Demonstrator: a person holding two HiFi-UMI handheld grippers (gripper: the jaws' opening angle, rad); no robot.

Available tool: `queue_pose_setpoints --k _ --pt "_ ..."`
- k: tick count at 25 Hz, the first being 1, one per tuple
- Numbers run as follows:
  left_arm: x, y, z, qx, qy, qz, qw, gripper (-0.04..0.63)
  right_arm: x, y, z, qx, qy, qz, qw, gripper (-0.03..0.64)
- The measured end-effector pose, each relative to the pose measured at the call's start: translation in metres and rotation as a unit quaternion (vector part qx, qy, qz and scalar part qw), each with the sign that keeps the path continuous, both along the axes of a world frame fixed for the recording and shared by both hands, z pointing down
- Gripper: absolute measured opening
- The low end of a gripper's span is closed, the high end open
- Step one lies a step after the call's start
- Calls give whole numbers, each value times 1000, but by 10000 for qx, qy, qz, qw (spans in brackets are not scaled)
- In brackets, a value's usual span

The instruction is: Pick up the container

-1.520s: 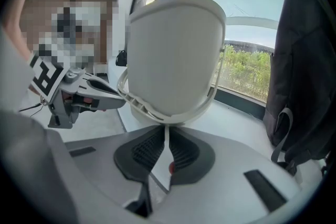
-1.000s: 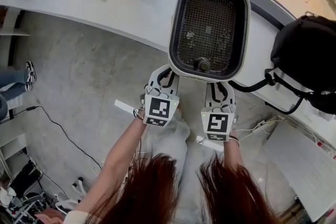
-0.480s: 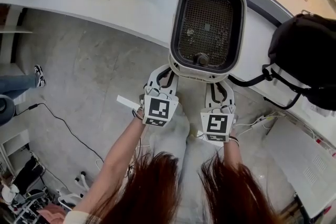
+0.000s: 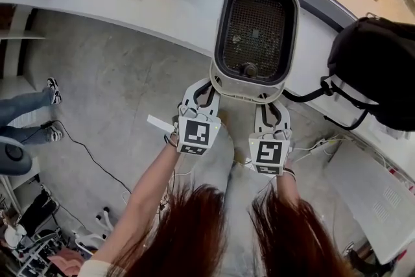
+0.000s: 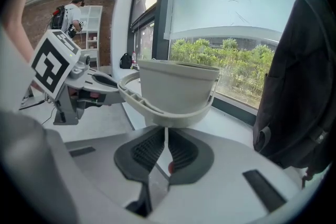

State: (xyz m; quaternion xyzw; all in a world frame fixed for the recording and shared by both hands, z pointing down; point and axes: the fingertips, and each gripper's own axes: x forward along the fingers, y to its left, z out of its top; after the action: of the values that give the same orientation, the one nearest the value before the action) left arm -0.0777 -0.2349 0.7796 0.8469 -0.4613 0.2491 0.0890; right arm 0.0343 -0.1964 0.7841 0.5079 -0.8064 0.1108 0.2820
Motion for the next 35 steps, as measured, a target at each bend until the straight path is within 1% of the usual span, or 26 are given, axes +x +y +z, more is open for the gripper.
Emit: queue_pose_setpoints --k 7,15,23,31,35 --pt "-1 -1 -25 13 -19 12 10000 18 0 0 -24 -7 -2 44 10000 26" --pt "-2 -1 -48 -70 -39 9 10000 18 1 0 -48 -54 -58 104 9999 26" --pt "-1 -4 -65 -52 -87 -4 9999 20 4 -2 -67 -75 -54 136 9999 26" --pt "-6 -7 -82 -59 -174 -10 9998 20 7 -5 -86 -78 -68 228 9997 26" --pt "-13 -11 -93 17 -263 -47 9996 20 7 -10 -98 -28 -72 277 9996 26"
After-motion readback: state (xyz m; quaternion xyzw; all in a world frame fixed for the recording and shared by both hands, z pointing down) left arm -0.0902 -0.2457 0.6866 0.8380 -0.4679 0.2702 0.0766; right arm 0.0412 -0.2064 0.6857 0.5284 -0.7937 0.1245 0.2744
